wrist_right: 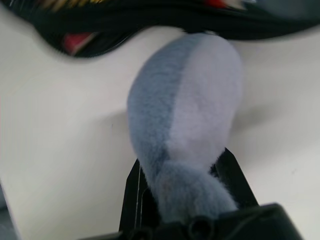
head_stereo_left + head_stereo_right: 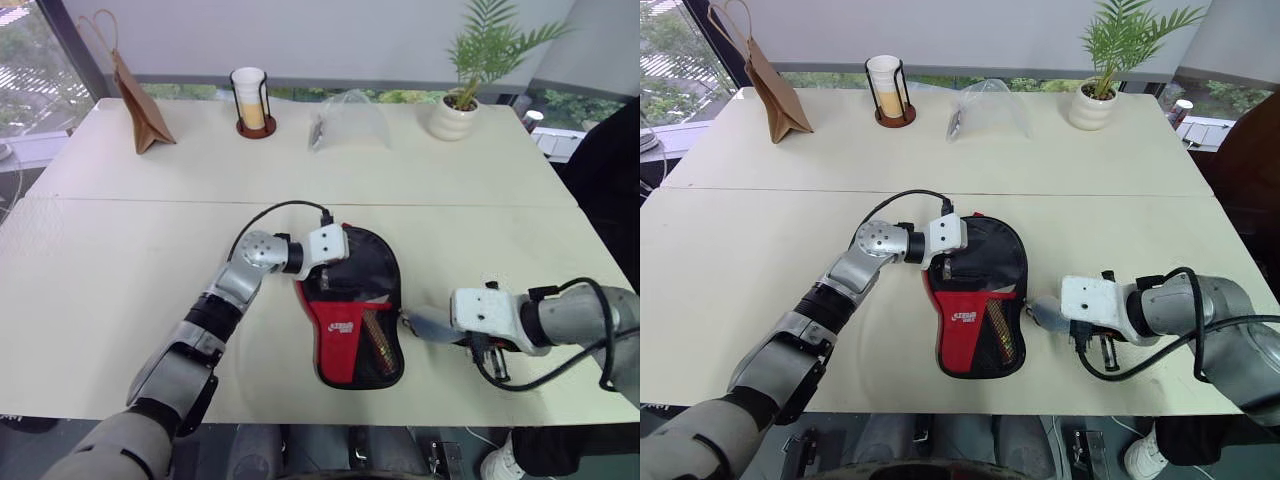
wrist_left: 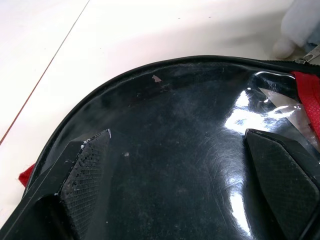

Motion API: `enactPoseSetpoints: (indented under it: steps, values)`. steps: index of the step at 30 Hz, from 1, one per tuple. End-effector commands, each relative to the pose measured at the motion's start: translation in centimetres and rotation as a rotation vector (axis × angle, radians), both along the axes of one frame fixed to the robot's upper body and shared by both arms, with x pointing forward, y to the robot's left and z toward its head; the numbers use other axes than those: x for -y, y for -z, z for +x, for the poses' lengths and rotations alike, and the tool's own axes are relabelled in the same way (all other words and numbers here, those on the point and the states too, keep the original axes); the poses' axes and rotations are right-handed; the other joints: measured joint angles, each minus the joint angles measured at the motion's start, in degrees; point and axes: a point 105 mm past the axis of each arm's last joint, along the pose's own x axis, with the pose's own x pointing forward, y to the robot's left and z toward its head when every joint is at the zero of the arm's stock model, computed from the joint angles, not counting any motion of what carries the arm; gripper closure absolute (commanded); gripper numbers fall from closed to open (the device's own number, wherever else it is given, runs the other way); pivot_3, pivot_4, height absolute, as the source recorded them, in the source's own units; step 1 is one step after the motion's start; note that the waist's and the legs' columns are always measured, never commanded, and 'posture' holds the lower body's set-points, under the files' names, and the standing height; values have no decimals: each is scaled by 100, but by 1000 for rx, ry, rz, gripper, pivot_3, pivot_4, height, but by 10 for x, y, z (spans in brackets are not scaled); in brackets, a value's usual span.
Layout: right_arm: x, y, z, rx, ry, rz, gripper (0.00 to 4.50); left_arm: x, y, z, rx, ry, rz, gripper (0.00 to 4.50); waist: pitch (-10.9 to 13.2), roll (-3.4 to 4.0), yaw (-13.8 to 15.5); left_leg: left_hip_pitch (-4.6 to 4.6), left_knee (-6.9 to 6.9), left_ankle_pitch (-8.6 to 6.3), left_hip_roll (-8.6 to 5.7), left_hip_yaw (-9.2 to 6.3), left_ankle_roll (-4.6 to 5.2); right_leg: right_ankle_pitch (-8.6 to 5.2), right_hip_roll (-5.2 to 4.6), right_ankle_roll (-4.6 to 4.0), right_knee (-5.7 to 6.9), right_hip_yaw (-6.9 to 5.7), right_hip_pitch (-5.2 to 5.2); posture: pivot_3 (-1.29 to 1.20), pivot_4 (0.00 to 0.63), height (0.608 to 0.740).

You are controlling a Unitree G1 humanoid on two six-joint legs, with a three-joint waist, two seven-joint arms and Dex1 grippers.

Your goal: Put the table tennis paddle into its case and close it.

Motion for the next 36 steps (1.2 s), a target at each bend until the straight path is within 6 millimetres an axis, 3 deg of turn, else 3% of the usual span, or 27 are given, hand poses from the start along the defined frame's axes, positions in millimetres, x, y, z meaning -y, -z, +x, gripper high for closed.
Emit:
enactPoseSetpoints:
  steps: [1, 6, 9, 15, 24, 36]
  values:
    - [-2, 7, -22, -167, 179, 69, 4479, -21, 38, -1, -79, -64, 131, 0, -2, 1, 4, 0, 0, 0, 1, -2, 0, 0, 0, -1, 0, -1, 1, 0, 150, 734]
    - [-8, 17, -49, -309, 427, 152, 4479, -21, 40, -2, -81, -61, 134, 0, -20, 1, 16, -2, -4, -1, 3, -13, 0, -1, -1, -2, -9, -13, 7, 0, 150, 734]
    - [-5, 20, -50, -360, 596, 223, 4479, -19, 41, -4, -85, -57, 134, 0, -51, -5, 12, -3, -7, -2, 4, -15, 2, -1, -2, -2, -16, -16, 11, 0, 150, 734]
    - [5, 32, -53, -438, 770, 368, 4479, -17, 44, -4, -81, -48, 145, 0, -126, -39, 3, 0, -16, -4, 10, -19, 3, -1, -5, -2, -24, -20, 15, 0, 150, 734]
    - [3, 26, -70, -587, 788, 408, 4479, -15, 45, -5, -81, -37, 149, 0, -150, -36, 15, 2, -24, -5, 14, -20, 4, -1, -12, -5, -32, -20, 20, 0, 150, 734]
    - [2, 22, -97, -674, 851, 277, 4479, -15, 48, -8, -90, -37, 155, 0, -150, -39, 135, -2, -26, -16, 9, -18, 22, -5, -16, -8, -56, -19, 27, 0, 150, 734]
